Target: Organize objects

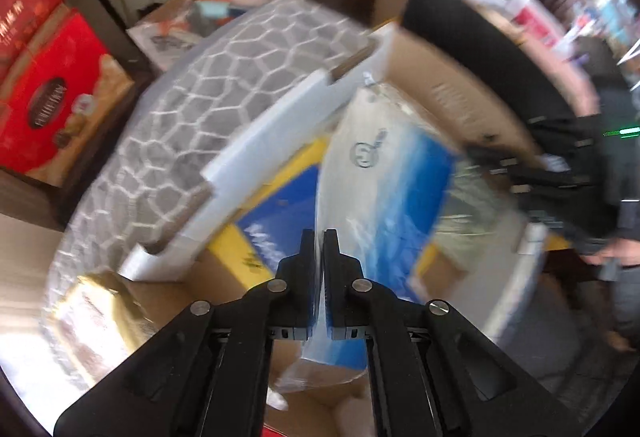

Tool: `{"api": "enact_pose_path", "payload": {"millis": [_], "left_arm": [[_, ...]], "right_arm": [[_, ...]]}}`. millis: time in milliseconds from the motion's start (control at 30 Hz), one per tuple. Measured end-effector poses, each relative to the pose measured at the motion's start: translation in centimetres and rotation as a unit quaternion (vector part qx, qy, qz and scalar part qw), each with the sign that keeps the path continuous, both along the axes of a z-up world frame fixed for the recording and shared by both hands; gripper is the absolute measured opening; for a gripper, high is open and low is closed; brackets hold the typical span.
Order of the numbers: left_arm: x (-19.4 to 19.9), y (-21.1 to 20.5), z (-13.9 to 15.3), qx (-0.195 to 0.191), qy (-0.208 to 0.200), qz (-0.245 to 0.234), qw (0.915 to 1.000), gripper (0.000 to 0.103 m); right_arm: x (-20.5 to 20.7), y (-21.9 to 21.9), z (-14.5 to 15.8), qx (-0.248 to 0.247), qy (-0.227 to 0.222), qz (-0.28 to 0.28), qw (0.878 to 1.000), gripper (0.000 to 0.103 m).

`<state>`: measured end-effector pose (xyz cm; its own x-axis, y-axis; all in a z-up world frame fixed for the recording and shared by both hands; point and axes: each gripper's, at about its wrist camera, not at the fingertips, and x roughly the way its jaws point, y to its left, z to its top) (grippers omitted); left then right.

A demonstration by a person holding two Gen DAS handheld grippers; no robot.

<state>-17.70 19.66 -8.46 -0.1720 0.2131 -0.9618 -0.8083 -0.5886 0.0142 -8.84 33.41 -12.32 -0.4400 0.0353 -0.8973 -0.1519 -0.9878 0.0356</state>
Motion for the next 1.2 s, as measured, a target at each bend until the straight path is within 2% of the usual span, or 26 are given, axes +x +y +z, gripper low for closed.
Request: {"api": "enact_pose_path", "payload": {"millis": [100, 300, 467, 533, 567, 633, 733, 833, 967, 1067, 1200], "left_arm": [[-0.1, 0.6, -0.8, -0.029, 0.036, 0.002, 0.9989, 0.006], [0.5, 1.7, -0.9, -0.006, 0.027, -0.021, 0.9994, 0.005], [0.5, 3.5, -1.2, -0.037, 0.076, -0.019, 0.9962, 0.007], [0.3, 3.9, -1.2, -0.04, 0.098, -0.012, 0.9943, 0.018], [0.3, 3.9, -1.0, -0.045, 0.116, -0.001, 0.9922, 0.027], [0.2, 3.8, -0.8, -0.042, 0.113, 0.006, 0.9927, 0.054], [0.9, 3.2, 0.2, -0.034, 0.135, 0.004, 0.9902, 0.074], [1.3, 2.3, 1.6, -0.023, 0.183, 0.013, 0.9827, 0.079], [1.8, -0.2, 5.1, 0.04, 0.204, 0.041, 0.9773, 0.082], [1.1, -2.6, 6.8, 0.083, 0.173, 0.081, 0.9782, 0.083], [-0.7, -7.0, 7.8, 0.111, 0.136, 0.164, 0.9706, 0.088]], "right_arm": [[0.0, 0.0, 0.0, 0.0, 0.0, 0.0, 1.0, 0.011], [0.0, 0.0, 0.0, 0.001, 0.0, 0.0, 1.0, 0.012], [0.3, -0.3, 0.3, 0.003, -0.001, -0.001, 1.0, 0.012], [0.4, -0.4, 0.3, 0.003, -0.002, -0.001, 1.0, 0.012], [0.5, -0.4, 0.3, 0.003, -0.002, -0.001, 1.0, 0.012], [0.5, -0.4, 0.3, 0.002, -0.003, 0.0, 1.0, 0.012], [0.4, -0.4, 0.4, 0.002, -0.003, 0.0, 1.0, 0.012], [0.4, -0.4, 0.4, 0.002, -0.003, 0.0, 1.0, 0.012], [0.4, -0.4, 0.4, 0.002, -0.003, 0.0, 1.0, 0.013], [0.4, -0.4, 0.4, 0.002, -0.004, 0.0, 1.0, 0.013], [0.4, -0.5, 0.4, 0.001, -0.003, 0.0, 1.0, 0.013]]}}
